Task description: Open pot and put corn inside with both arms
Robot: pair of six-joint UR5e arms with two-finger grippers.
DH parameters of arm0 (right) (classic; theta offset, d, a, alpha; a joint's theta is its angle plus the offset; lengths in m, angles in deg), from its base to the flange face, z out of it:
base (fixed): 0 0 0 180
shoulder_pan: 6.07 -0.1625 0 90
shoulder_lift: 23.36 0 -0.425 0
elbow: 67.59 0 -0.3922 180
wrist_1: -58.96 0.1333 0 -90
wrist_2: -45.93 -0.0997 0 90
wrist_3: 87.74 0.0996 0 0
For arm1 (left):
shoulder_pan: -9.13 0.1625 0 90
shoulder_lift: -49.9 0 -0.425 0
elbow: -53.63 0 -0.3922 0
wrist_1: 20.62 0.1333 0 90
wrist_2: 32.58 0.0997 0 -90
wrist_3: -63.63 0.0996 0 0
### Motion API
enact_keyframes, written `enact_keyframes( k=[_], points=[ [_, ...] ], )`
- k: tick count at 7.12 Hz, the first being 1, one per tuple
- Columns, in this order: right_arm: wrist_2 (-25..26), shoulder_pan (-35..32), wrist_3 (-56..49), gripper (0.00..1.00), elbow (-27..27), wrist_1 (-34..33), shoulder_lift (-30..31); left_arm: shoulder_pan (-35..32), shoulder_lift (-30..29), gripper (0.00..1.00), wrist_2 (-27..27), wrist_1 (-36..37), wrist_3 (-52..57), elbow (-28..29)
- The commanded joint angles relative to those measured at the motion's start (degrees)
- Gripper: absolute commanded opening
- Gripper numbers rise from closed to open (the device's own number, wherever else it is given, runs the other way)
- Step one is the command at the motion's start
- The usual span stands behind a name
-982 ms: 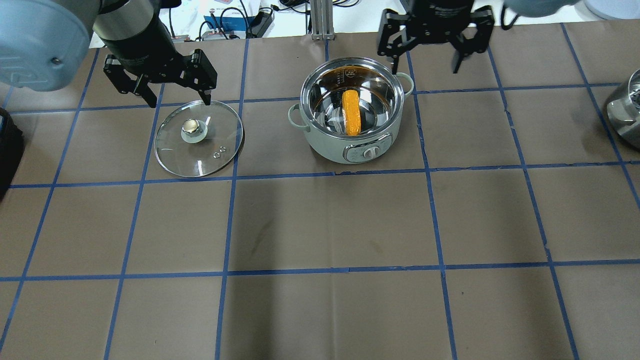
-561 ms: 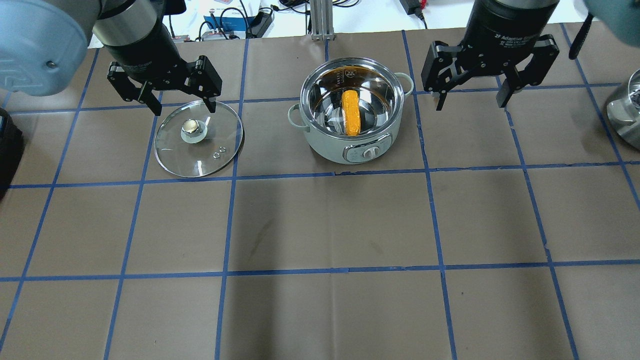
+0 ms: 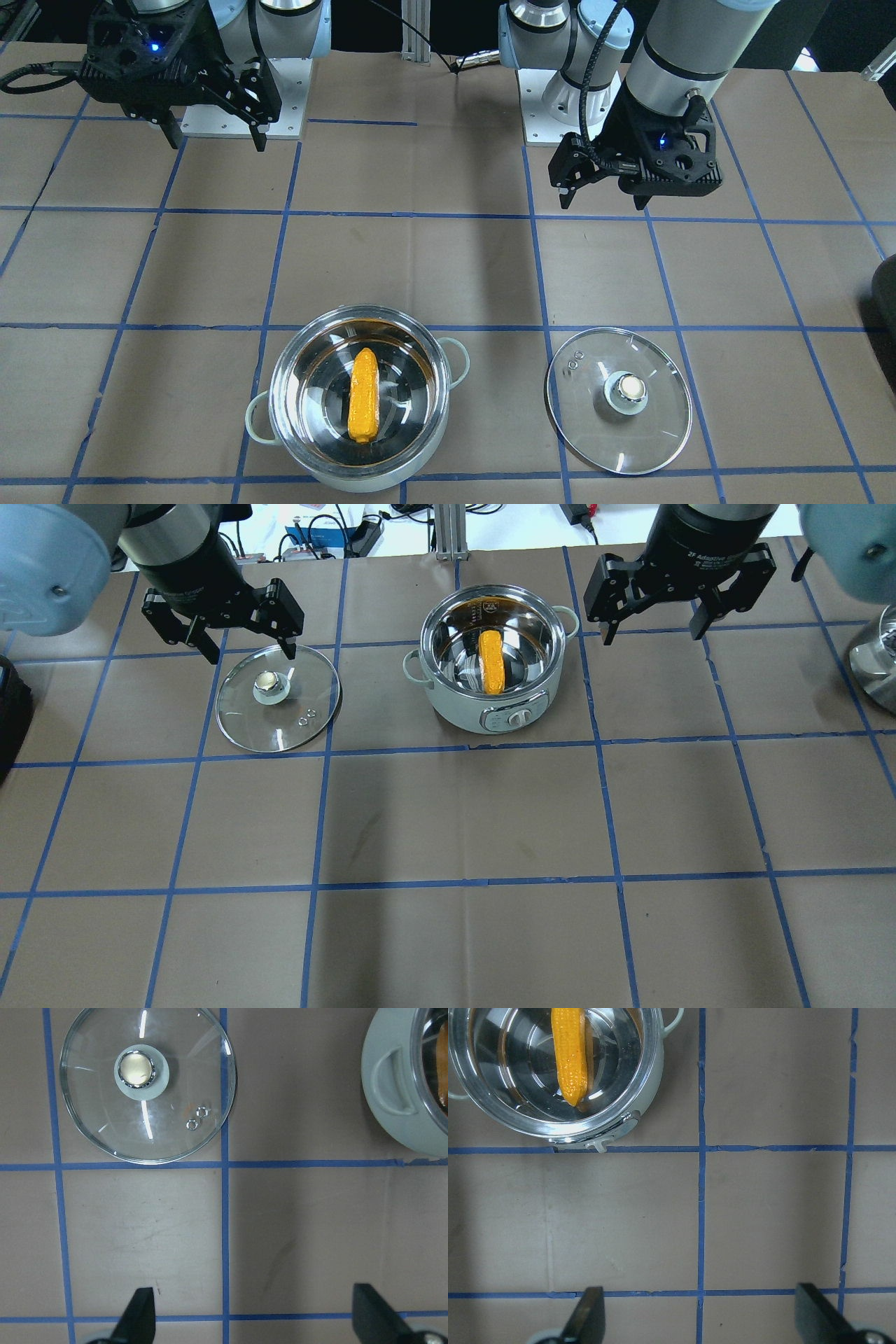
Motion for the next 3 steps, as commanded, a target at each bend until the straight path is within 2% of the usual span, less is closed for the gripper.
enact_keyframes(
  k=[1, 3],
  points=[
    [-0.02, 0.15, -4.15, 0.99, -0.28, -0.33, -0.08, 0.74, 2.97, 1.0, 0.36, -7.27, -0.02, -0.76],
    [-0.11, -0.11, -3.99, 0.99, -0.28, -0.42, -0.08, 0.83, 3.07, 1.0, 0.36, -7.48, -0.11, -0.77]
  ],
)
